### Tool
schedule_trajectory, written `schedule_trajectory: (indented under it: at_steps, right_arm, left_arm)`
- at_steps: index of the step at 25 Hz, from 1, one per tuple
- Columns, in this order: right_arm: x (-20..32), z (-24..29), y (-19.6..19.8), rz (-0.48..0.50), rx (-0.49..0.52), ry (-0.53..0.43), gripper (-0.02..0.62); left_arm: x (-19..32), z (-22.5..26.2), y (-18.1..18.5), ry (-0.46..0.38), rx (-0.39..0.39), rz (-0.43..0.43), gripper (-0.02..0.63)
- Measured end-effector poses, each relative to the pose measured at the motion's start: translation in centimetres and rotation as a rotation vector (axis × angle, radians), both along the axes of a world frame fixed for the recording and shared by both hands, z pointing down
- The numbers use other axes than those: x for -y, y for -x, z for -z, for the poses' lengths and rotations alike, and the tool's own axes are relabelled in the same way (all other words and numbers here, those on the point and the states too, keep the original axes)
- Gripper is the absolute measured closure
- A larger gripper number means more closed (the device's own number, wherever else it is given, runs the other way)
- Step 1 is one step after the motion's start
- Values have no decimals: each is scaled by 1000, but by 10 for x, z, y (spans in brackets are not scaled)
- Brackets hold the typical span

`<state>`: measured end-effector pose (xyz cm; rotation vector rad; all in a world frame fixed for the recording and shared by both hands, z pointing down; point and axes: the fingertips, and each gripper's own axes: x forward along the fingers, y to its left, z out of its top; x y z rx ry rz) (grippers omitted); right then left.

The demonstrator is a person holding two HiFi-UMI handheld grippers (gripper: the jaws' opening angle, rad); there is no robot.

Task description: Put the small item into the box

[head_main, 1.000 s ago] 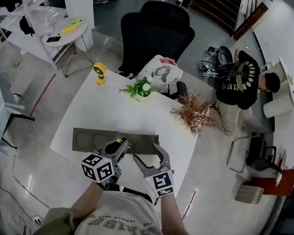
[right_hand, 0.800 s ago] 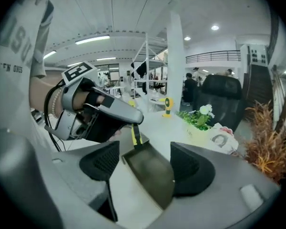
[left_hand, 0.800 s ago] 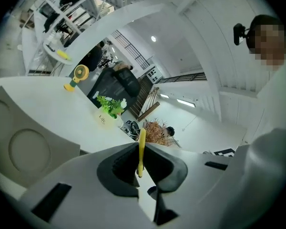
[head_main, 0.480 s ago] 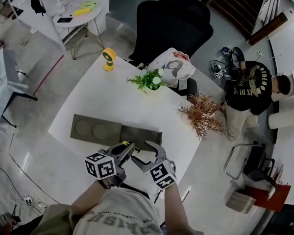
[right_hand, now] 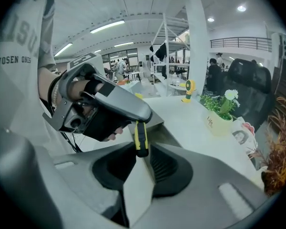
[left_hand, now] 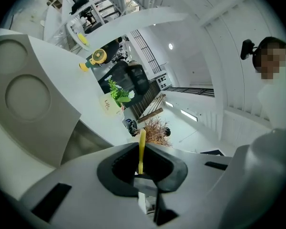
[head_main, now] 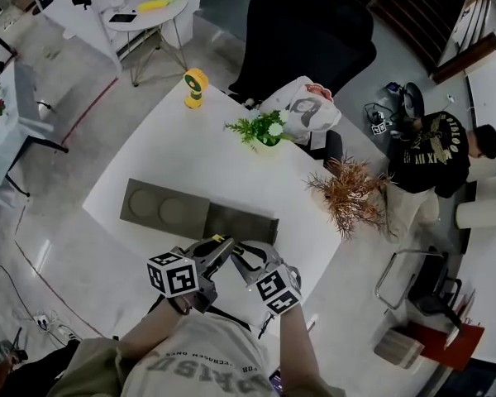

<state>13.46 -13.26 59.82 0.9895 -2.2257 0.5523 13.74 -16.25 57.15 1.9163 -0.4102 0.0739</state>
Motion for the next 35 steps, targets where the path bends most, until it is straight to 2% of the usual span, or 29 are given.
schedule_trajectory:
  at_steps: [1,9,14,16,18,22,25,35]
  right_arm:
    - [0,1,1,6,3,-1,516]
    - [-2,0,3,22,-12,23,523]
    - [-1,2,0,17,-2,35,523]
    - [0,3,-3,14,11,29,523]
    - [2,3,-5,16,7,28,523]
    - [3,-1,-12,38,-30,40,523]
    - [3,-9,-20,60,-71,60,523]
    - [14,-45,-38,158,-200,149,523]
  left_arm:
    - [0,0,0,7,-6,5,575]
    - [2,-2,3,54,-40,32,574]
    - [2,1,0,-30,-6,-29,563]
    - [4,2,0,-77,18,-55,496]
    - [7,1,2,-132,58,-78,434]
    - [13,-5,12,-254,174,-138,371]
    - [13,-12,19,-327,254,-195,348]
    - [8,-31,34,-478,464,-315,300]
